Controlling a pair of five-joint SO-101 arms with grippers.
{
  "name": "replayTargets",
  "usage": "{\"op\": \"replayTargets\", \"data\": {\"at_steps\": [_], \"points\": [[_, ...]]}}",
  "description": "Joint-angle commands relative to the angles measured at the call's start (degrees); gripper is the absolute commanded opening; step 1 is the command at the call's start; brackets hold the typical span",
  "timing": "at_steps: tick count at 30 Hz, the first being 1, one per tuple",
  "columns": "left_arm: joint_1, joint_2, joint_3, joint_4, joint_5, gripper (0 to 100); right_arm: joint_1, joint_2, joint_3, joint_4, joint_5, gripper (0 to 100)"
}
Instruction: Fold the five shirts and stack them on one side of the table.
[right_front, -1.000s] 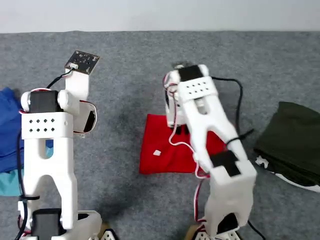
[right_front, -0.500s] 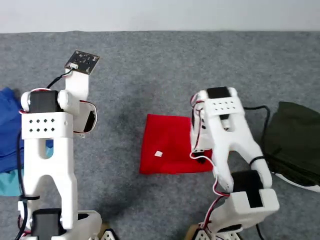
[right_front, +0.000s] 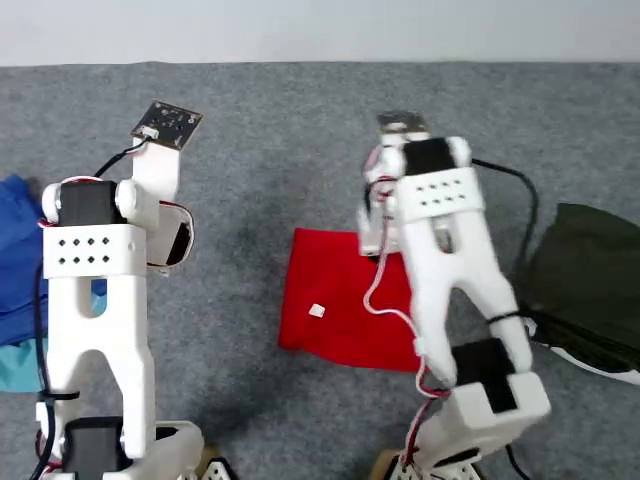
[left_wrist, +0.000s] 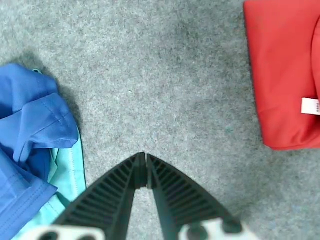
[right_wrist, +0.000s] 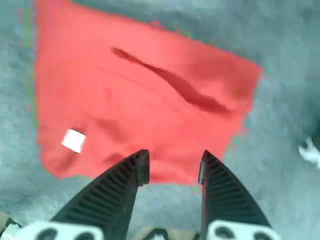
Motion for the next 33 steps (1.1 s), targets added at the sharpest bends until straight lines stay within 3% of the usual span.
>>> {"op": "replayTargets", "data": {"at_steps": [1,8,15,24,30,33], "points": [[0.26,-2.20,-0.48,0.18,-0.62,0,-3.38,4.44,-4.57,-4.00,0.18,17.5],[0.00,-2.20,-0.40,0.18,-0.70,0,-7.87,18.86,-14.68,-5.93,0.09,17.5],[0.18,-2.20,-0.31,0.18,-0.70,0,-7.87,30.55,-25.58,-5.32,0.09,17.5],[0.09,-2.20,-0.31,0.18,-0.70,0,-7.87,34.07,-26.64,-3.74,0.44,17.1],[0.18,-2.20,-0.31,0.18,-0.70,0,-7.78,33.98,-26.73,1.45,0.44,1.3],[0.18,-2.20,-0.31,0.18,-0.70,0,-7.78,33.98,-26.73,4.35,0.44,2.0]]}}
